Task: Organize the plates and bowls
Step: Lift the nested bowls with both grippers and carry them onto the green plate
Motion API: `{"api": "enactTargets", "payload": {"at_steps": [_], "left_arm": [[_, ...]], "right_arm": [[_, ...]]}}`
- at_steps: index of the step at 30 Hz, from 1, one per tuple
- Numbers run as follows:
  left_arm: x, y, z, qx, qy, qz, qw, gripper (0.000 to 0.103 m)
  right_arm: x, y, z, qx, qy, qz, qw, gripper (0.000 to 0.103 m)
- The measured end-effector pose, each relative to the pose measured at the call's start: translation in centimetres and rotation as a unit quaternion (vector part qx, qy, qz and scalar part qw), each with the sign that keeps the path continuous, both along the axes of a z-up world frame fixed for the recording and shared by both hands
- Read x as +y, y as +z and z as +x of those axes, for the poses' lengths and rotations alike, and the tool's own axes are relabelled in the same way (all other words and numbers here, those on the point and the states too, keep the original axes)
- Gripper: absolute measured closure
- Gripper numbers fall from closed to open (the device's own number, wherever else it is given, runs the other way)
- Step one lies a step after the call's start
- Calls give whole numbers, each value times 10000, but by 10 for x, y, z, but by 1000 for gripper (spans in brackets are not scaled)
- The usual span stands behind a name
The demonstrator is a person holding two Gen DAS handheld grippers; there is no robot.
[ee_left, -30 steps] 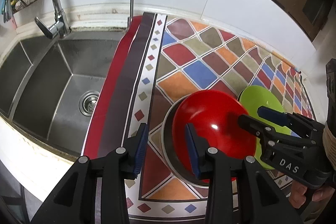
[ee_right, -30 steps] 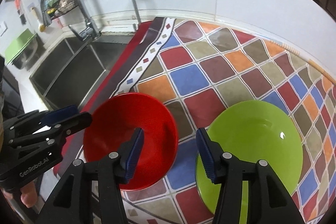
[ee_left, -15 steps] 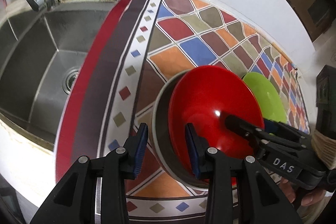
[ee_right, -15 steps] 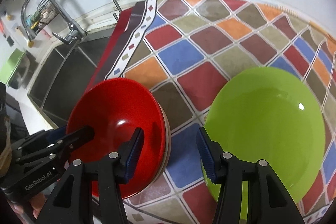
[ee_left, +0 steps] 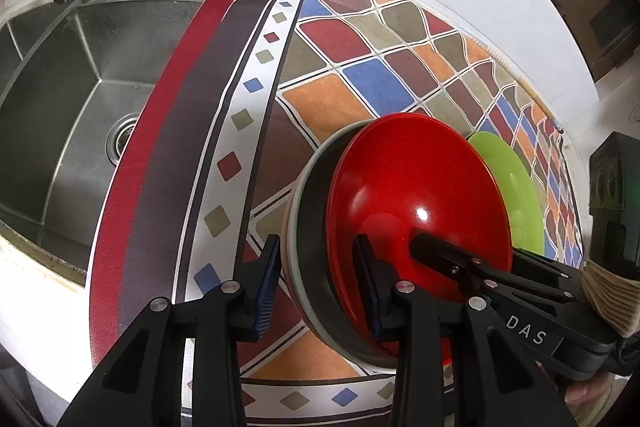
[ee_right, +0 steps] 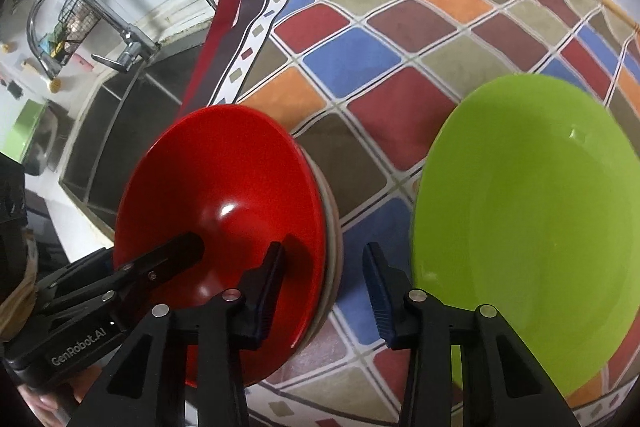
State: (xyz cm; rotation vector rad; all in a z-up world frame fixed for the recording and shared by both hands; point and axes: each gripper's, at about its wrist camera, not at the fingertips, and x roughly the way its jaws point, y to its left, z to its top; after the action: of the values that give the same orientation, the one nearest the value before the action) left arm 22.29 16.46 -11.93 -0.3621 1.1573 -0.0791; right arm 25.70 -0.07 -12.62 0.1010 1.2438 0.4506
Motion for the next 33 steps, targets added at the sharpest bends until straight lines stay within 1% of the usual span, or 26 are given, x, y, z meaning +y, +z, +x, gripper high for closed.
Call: {"api": "enactTargets", "payload": {"at_steps": [1,4,6,10,14,17,24,33], "left_arm": [[0,0,0,8,9,23,10000,68],[0,0,-1,41,54,99,9999,71],[-1,1,-2,66,74,150,9998,73],[-1,5,-4,50,102,191,9998,73],[-4,16,-7,-86,84,249,9996,73],[-10,26,-7,-209,28,290,9994,73],[-36,46,0,-478,-355,322,9977,73],[-83,57,16,-667,-950,261,9929,73]], "right_arm": [[2,2,-1,-1,51,22,10000,72],[4,3,-3,-17,1,-45,10000,73],[2,5,-3,32,-72,6,10000,75],[1,7,-3,54,-125,54,9999,77],[-2,11,-5,90,-168,126,9997,77],[-5,18,-8,30,-207,187,9996,77],[-29,37,-10,-110,-396,283,9988,77],[-81,53,-13,-288,-979,315,9943,77]]}}
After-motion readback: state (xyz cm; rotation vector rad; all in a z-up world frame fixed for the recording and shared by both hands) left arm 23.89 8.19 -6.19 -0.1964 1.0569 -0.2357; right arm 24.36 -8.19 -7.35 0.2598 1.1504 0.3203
